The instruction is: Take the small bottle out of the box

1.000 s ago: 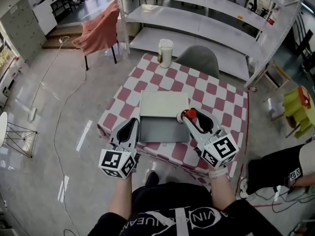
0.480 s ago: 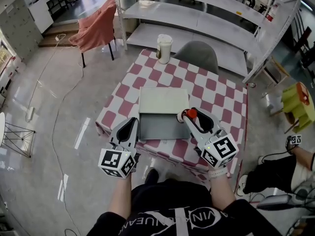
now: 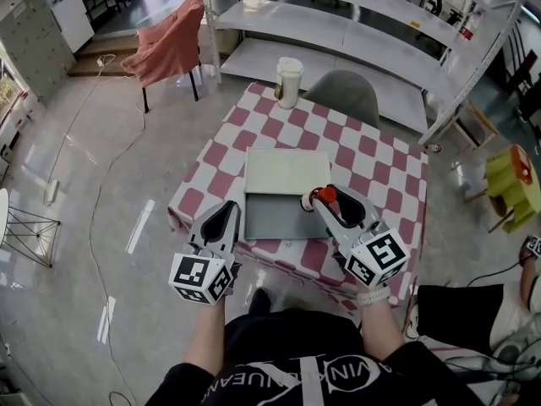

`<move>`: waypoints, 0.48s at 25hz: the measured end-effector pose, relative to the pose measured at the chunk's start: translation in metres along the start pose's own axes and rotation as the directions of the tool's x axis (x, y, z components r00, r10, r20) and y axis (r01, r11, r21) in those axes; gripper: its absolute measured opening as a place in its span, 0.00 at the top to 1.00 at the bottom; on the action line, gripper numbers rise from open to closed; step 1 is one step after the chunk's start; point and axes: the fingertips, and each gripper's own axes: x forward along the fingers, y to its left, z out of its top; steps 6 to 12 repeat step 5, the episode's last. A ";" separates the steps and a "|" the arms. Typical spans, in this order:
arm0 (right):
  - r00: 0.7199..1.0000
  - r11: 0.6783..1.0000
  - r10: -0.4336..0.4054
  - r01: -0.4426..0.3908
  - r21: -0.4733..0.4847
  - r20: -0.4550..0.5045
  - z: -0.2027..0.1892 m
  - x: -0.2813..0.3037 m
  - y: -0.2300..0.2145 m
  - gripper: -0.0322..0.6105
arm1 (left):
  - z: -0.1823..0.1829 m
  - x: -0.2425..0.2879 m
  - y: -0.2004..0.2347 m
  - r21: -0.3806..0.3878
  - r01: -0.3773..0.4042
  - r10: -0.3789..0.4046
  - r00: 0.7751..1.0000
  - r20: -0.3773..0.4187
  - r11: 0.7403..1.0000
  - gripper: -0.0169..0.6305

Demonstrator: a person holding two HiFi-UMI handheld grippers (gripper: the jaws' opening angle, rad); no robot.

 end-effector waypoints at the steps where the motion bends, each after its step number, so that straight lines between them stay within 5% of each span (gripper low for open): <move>1: 1.000 1.000 -0.002 0.002 0.003 -0.001 0.000 0.001 0.001 0.72 | 0.000 0.000 0.002 -0.001 0.000 0.000 1.000 0.000 1.000 0.93; 12: 1.000 1.000 -0.009 0.009 0.017 -0.010 -0.003 0.007 0.003 0.72 | 0.000 -0.003 0.008 -0.003 -0.001 0.001 1.000 -0.001 1.000 0.93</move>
